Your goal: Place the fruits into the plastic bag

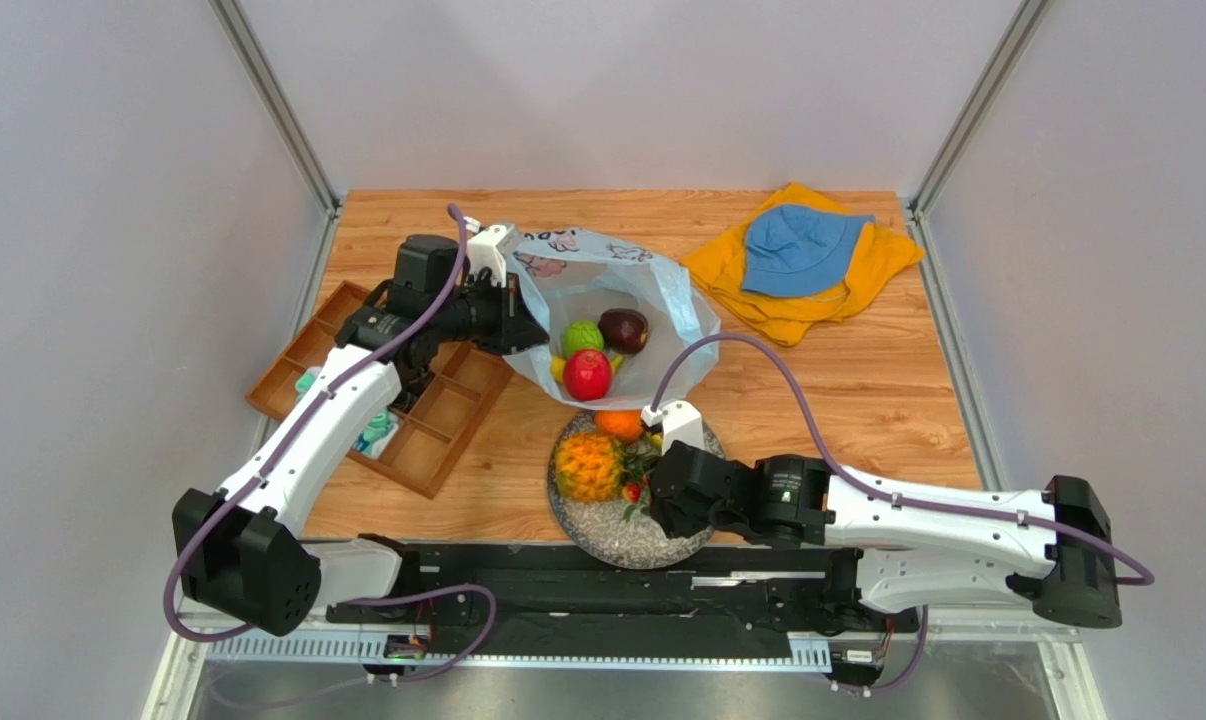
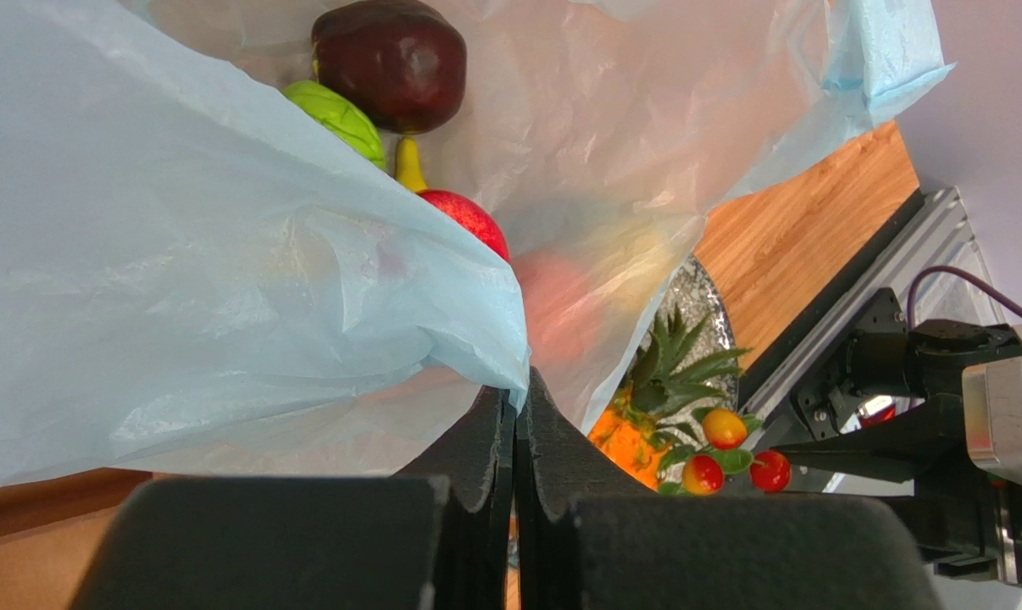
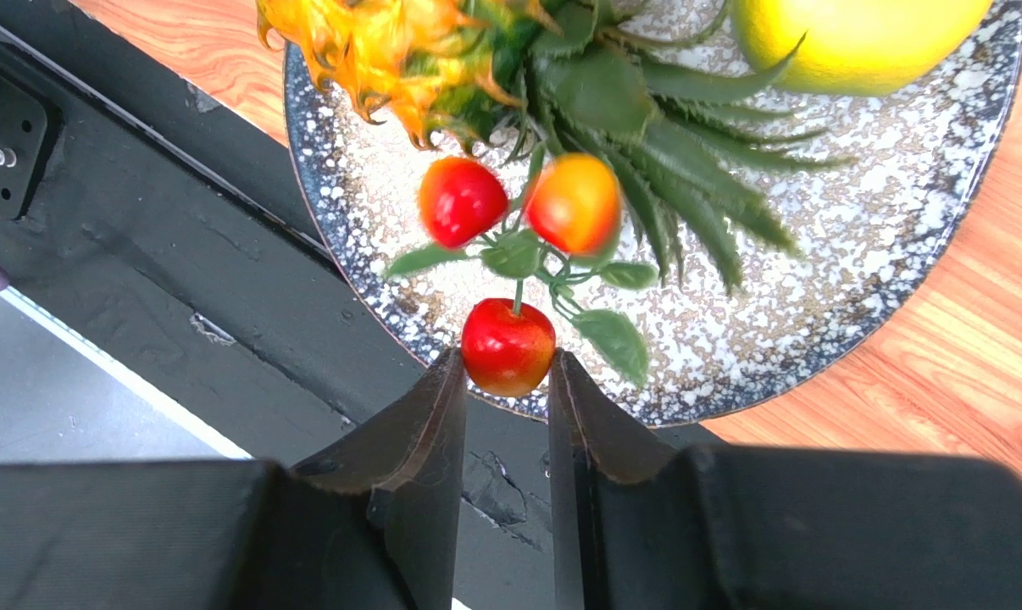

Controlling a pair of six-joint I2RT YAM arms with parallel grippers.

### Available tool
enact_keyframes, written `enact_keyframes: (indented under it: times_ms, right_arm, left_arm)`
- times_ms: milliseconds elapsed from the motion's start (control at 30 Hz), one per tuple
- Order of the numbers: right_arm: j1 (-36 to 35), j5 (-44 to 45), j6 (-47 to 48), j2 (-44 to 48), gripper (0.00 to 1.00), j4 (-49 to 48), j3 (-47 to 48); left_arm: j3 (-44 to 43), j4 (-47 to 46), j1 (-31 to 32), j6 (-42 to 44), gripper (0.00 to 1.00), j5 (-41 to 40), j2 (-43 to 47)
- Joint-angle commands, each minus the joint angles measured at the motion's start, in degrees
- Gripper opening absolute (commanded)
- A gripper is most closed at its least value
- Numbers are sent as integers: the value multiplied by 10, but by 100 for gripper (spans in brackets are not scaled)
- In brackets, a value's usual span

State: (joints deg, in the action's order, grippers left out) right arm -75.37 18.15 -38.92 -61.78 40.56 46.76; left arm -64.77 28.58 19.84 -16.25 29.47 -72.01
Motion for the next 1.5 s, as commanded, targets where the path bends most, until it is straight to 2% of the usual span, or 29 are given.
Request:
enact_keyframes:
  times_ms: [0, 333, 533, 633, 767, 867, 1100, 1467]
  right_arm:
    - [-4, 29, 5, 20, 0, 1, 20]
    - [-3, 53, 45, 62, 0, 6, 91]
    - [9, 110, 124, 63, 0, -42, 128]
    - [52, 126, 178, 45, 0, -62, 162]
    - [156, 42, 226, -13, 0, -97, 194]
    - [202, 11, 262, -57, 0, -107, 239]
    - [260, -7, 304, -219, 0, -100, 342]
    - [290, -62, 275, -347, 0, -80, 388]
  left_arm:
    - [-17, -8, -2, 2, 0, 4, 3]
    - [-17, -8, -2, 1, 0, 3, 5]
    - [-17, -6, -2, 2, 0, 2, 6]
    - [-17, -6, -2, 3, 0, 2, 6]
    - [-17, -7, -2, 2, 0, 2, 6]
    - [-17, -7, -2, 3, 0, 1, 6]
    - [-17, -5, -2, 4, 0, -6, 4]
    - [-18, -4, -2, 5, 0, -3, 1]
